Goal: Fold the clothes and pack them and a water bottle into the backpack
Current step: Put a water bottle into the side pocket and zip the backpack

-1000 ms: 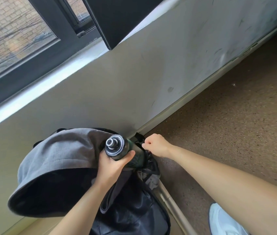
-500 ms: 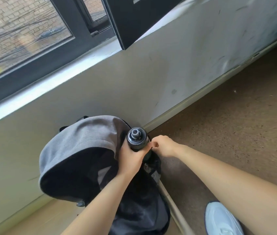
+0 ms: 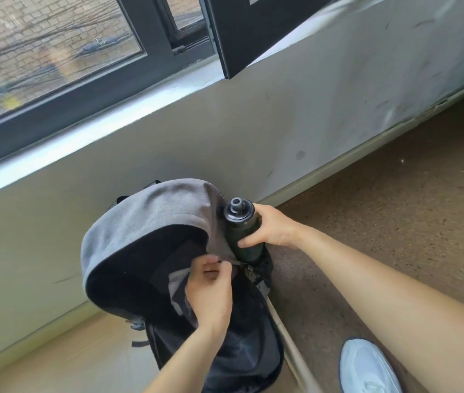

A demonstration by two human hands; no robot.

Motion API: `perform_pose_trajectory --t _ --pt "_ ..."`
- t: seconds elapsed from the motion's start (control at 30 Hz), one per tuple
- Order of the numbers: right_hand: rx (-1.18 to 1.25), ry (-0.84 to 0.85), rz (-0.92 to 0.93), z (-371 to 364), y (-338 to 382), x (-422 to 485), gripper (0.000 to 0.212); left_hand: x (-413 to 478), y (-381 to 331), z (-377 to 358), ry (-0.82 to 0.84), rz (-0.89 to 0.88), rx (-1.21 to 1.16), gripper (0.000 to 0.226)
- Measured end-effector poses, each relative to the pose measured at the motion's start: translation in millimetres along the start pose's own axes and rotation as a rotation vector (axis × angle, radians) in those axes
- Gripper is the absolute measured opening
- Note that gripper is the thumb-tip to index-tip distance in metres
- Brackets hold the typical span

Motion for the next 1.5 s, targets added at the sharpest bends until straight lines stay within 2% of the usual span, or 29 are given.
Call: perform_pose_trajectory --t 0.07,0.13,0.23,0.33,0.5,0.57,0.63,0.73,0.8,0.93,1.0,1.07,1.23,1.33,1.4,1.43,1.5 --pt "0.019 -0.037 -0.03 1.2 -2.2 -0.2 0.064 5.5 -0.3 0.0 -0.077 0.086 0.035 0.035" --pt "0.053 -0.079 -0.06 1.7 -3.0 -1.2 0.066 19.9 -4.3 -6.8 -0.025 0.115 0.06 0.055" --pt "0.113 -0.16 -0.107 2.4 -6.9 -3.5 0.071 31.9 -15.3 -21.7 0.139 0.138 0.161 0.066" --pt "0.249 -0.282 -0.164 0.8 -12.2 -10.7 0.08 40.1 -17.3 -35.1 0.148 0.191 0.169 0.068" --pt "0.562 -0.587 -0.279 -9.2 -21.3 -16.3 0.078 52.5 -16.2 -38.2 0.08 -0.082 0.332 0.053" --pt "0.585 -0.648 -0.29 -13.9 -22.0 -15.7 0.076 52.6 -13.9 -32.8 0.05 -0.195 0.36 0.047" --pt "0.343 -0.6 -0.189 -14.9 -18.3 -11.0 0.081 53.1 -11.9 -27.5 0.029 -0.284 0.368 0.045" --pt "-0.269 -0.238 -0.041 -15.6 -0.2 -8.0 0.076 51.9 -19.9 -23.7 0.012 -0.279 0.316 0.042" --pt "-0.406 -0.118 -0.044 -12.9 3.9 -6.2 0.075 51.2 -23.7 -19.9 -0.005 -0.234 0.284 0.042" --pt "-0.444 -0.171 -0.118 -15.8 0.5 -1.9 0.082 58.5 -18.1 -13.5 0.049 -0.186 0.224 0.042" --pt "-0.323 -0.124 -0.112 -17.0 -5.6 0.8 0.08 61.8 -17.0 -12.6 0.09 -0.126 0.189 0.039" --pt "-0.176 -0.126 -0.058 -13.5 -8.1 -0.8 0.082 61.7 -19.2 -11.2 0.094 -0.075 0.148 0.037" --pt "-0.273 -0.261 0.157 -7.0 3.5 -8.1 0.067 59.3 -20.6 -10.9 0.094 -0.084 0.111 0.038" --pt "-0.369 -0.091 0.107 -6.7 -0.7 -6.4 0.071 57.8 -20.0 -13.7 0.098 -0.113 0.101 0.033" --pt "-0.448 0.049 0.029 -10.3 -15.6 -8.4 0.078 56.7 -18.9 -15.2 0.114 -0.132 0.096 0.045" --pt "-0.449 0.057 0.002 -12.6 -23.4 -10.5 0.08 57.5 -16.5 -16.4 0.128 -0.133 0.106 0.051" --pt "-0.46 0.008 0.0 -17.2 -31.8 -14.3 0.083 58.1 -13.9 -16.3 0.143 -0.142 0.105 0.046"
Point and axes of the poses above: each hand's wrist, its own x-axis towards the middle knuckle, its own z-axis out of the back of the hand, y = z × x, the point moved 2 cm from there along x, towards the middle knuckle, and after that the axes turned 8 degrees about x, right-handed, at the moved point
